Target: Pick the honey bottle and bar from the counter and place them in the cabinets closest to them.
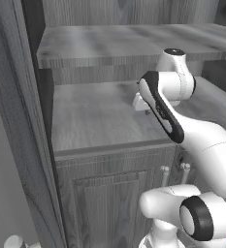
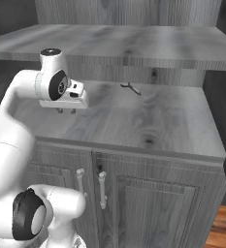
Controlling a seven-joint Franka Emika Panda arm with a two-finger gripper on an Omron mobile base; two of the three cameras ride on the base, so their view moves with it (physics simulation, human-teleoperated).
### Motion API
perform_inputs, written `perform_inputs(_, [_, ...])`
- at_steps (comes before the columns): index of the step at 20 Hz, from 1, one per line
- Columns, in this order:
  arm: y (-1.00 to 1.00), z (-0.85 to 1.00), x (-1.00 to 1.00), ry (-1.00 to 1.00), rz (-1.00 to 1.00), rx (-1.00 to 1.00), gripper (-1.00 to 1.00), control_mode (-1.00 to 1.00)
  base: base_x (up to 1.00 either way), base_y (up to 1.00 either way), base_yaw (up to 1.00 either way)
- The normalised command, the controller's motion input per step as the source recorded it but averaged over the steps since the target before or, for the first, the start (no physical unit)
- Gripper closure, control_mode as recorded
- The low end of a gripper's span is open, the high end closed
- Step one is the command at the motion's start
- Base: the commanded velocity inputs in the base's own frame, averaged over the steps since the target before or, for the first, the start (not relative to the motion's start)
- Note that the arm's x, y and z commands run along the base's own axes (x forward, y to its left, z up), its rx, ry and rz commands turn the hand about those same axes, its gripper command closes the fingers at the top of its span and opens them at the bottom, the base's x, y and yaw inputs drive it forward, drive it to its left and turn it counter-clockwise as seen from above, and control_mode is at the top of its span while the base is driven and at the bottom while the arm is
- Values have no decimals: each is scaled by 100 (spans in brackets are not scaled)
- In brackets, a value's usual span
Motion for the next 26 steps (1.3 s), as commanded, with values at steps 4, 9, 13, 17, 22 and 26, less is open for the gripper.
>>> perform_inputs(4, [0, 0, -8, -1, 0, 0, -100, -100, 0, 0, 0])
perform_inputs(9, [-1, 0, -24, -5, 0, 0, -100, -100, 0, 0, 0])
perform_inputs(13, [-3, 0, -57, -16, 1, 0, -100, -100, 0, 0, 0])
perform_inputs(17, [-6, 0, -69, -20, 1, 1, -100, -100, 0, 0, 0])
perform_inputs(22, [-6, 0, -71, -19, 2, 0, -100, -100, 0, 0, 0])
perform_inputs(26, [-9, 0, -70, -16, 1, 2, -100, -100, 0, 0, 0])
